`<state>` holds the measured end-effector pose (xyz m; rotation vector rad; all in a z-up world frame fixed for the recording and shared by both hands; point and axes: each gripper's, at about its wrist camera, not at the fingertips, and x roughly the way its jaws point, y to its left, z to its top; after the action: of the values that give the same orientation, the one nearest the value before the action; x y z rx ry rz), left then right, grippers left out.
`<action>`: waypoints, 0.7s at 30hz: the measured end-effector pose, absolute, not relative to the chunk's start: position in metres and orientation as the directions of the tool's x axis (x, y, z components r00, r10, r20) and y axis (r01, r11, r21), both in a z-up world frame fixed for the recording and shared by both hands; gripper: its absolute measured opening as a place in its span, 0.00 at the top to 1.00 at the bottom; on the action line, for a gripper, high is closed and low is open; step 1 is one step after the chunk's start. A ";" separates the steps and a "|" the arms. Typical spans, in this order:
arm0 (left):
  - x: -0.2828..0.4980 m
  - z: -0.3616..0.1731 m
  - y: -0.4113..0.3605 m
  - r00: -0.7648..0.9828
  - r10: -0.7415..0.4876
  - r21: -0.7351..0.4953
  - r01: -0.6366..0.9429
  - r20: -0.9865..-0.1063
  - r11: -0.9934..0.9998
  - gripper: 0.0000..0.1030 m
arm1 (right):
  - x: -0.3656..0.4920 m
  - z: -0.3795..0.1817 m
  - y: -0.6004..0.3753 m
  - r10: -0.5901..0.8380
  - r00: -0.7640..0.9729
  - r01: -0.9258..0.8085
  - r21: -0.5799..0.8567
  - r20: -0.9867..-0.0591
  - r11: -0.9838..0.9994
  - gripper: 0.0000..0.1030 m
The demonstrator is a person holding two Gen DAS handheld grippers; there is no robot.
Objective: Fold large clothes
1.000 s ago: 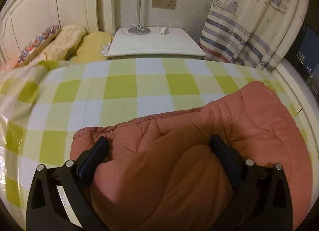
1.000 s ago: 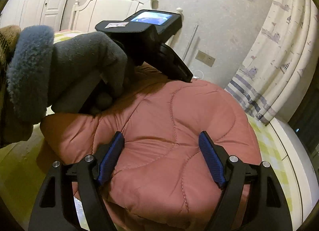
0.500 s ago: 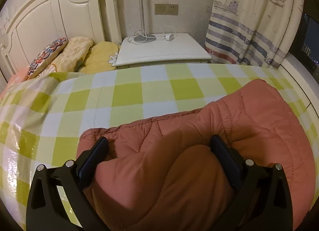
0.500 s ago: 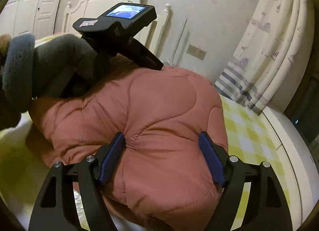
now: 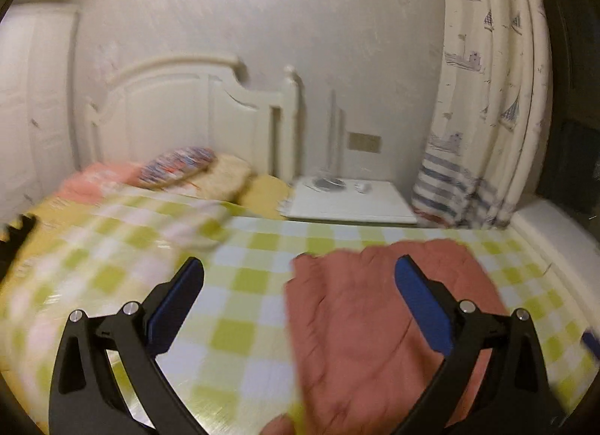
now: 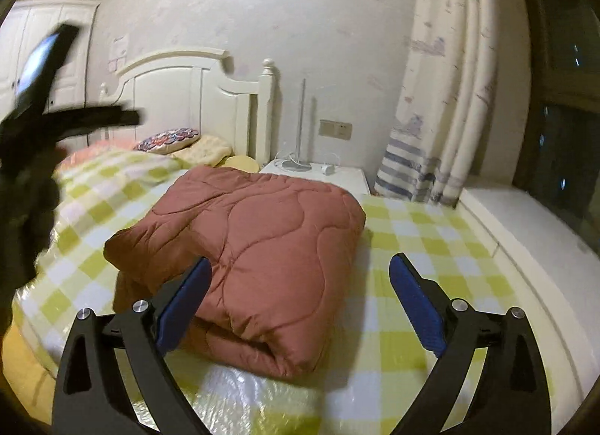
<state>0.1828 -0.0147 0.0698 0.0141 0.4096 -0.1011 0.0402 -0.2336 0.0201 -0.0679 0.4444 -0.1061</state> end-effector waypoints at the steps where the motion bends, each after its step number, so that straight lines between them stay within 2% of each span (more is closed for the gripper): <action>1: 0.163 0.066 -0.015 0.926 -0.042 0.039 0.061 -0.376 0.997 0.02 | 0.041 0.020 -0.235 -0.114 0.893 0.089 -0.079 -0.435 0.993 0.11; 3: 0.130 0.053 -0.018 0.936 0.022 0.119 0.021 -0.352 0.993 0.02 | 0.039 0.015 -0.237 -0.114 0.880 0.094 -0.064 -0.461 0.993 0.11; 4: 0.120 0.048 -0.021 0.932 0.008 0.129 0.041 -0.361 0.991 0.02 | 0.032 0.012 -0.230 -0.110 0.877 0.094 -0.058 -0.468 0.994 0.11; 6: 0.101 0.036 -0.024 0.914 -0.054 0.117 0.109 -0.402 0.987 0.02 | 0.024 0.008 -0.227 -0.086 0.873 0.082 -0.030 -0.479 0.996 0.11; 8: 0.090 0.029 -0.028 0.907 -0.060 0.108 0.115 -0.416 0.987 0.02 | 0.015 0.007 -0.223 -0.075 0.873 0.074 -0.020 -0.481 0.997 0.11; 21: 0.040 0.020 -0.047 0.901 -0.102 0.111 0.163 -0.421 0.980 0.02 | -0.017 0.014 -0.222 -0.063 0.887 0.069 -0.004 -0.457 0.998 0.11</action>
<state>0.0402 -0.0467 0.0196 0.1456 0.4270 -0.1373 -0.0168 -0.2219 0.0138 0.0127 0.4744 -0.0684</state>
